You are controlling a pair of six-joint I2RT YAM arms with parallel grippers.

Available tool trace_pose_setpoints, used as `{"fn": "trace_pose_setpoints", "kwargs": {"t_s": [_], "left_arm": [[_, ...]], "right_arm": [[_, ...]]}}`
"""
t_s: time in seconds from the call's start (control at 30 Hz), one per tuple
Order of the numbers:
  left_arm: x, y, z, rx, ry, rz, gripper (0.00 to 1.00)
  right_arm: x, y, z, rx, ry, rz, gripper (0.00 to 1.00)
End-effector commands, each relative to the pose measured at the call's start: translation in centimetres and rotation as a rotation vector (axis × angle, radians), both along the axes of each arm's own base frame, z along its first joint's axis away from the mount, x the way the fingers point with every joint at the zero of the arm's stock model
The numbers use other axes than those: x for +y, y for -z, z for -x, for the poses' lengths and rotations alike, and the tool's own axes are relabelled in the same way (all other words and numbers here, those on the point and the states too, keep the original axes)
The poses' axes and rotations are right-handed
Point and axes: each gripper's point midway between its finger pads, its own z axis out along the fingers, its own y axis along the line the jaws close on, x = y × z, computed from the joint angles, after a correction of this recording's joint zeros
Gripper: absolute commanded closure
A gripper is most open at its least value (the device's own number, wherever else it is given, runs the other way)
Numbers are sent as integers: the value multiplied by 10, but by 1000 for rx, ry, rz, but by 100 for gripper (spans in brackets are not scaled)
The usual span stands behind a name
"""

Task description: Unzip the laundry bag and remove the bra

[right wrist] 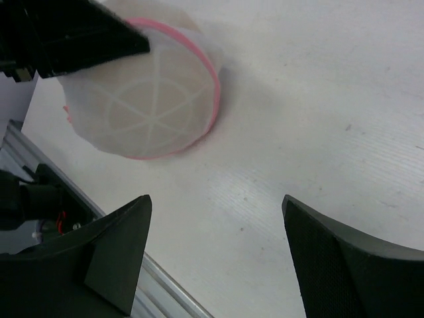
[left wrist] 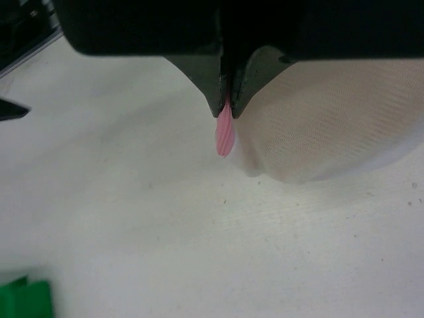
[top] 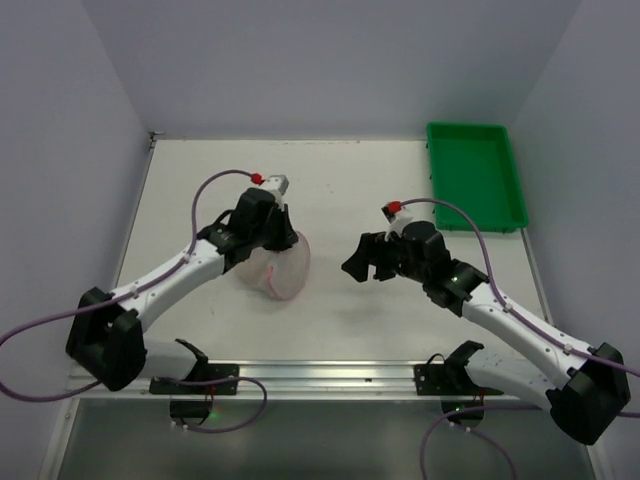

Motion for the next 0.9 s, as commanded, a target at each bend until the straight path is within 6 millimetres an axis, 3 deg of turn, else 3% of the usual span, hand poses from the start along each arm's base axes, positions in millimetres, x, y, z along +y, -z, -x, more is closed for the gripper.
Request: {"fn": "trace_pose_setpoints", "kwargs": {"t_s": [0.0, 0.03, 0.1, 0.17, 0.27, 0.43, 0.53, 0.57, 0.83, 0.87], "left_arm": [[2, -31, -16, -84, -373, 364, 100], [0, -43, -22, -103, -433, 473, 100], [10, -36, -20, -99, -511, 514, 100], [12, -40, -23, -96, -572, 594, 100], [12, -48, -23, -100, -608, 681, 100], [32, -62, -28, -143, -742, 759, 100], [43, -64, -27, -155, -806, 803, 100], [46, -62, -27, -160, -825, 803, 100], [49, -77, -22, -153, -854, 909, 100], [51, -79, -20, -159, -861, 923, 100]], "right_arm": [[41, -30, 3, -53, -103, -93, 20], [57, -28, 10, -37, -147, -90, 20], [78, -30, 20, -7, -215, -135, 21], [99, -22, 28, 21, -274, -161, 21], [112, -7, 31, 70, -304, -156, 21], [119, 0, 35, 79, -321, -151, 26], [121, -2, 34, 76, -308, -124, 34], [121, -1, 35, 84, -306, -109, 41], [138, -2, 33, 32, -302, -137, 53], [143, -10, 31, -2, -307, -173, 55]]}}
